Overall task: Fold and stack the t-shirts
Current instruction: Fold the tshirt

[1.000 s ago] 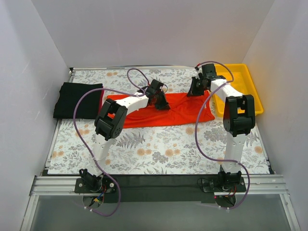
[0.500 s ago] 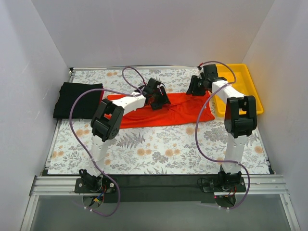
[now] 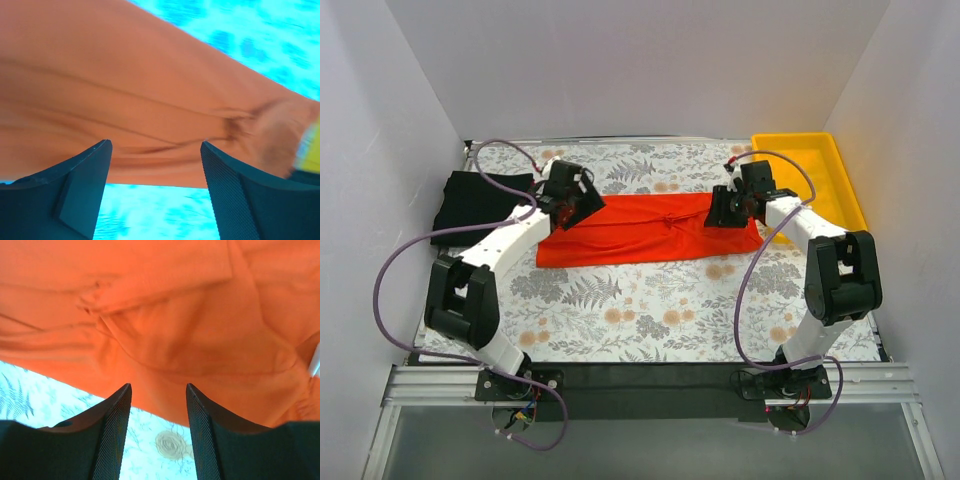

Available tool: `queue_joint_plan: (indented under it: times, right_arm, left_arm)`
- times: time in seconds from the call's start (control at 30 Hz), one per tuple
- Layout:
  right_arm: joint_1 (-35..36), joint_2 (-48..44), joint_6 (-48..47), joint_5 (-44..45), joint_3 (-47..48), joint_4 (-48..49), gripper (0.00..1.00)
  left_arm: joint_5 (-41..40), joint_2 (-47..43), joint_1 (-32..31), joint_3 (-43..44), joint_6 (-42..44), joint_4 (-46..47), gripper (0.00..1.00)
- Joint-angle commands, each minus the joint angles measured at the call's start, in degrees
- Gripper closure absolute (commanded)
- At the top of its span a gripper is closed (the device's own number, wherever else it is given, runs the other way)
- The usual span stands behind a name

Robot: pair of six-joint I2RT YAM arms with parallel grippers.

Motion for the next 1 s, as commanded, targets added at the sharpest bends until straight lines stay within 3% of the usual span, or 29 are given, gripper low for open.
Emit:
queue_joint_plan:
  times: [0.0, 0.17, 0.43, 0.97]
  right_arm:
    - [-0.34, -1.66, -1.19, -0.7, -3.9, 2.34, 0.54]
    - [0.36, -2.1, -3.3, -0.88, -5.93, 2.77, 0.55]
    - [1.51, -3.25, -6.28, 1.58, -8.04, 2.6, 0.55]
    - [1.59, -1.75, -5.94, 4.05, -9.01, 1.72, 0.55]
  left_arm:
    - [-4.58, -3.55, 4.49, -8.0, 4.13, -3.79, 0.35]
    - [-5.11, -4.44, 6.17, -12.68, 8.26, -2.73, 0.34]
    - [-5.28, 0.57, 6.08, -9.87, 19.85, -2.3, 0.28]
    - [-1.07, 3.03, -2.44, -11.1, 44.9, 9.83, 0.24]
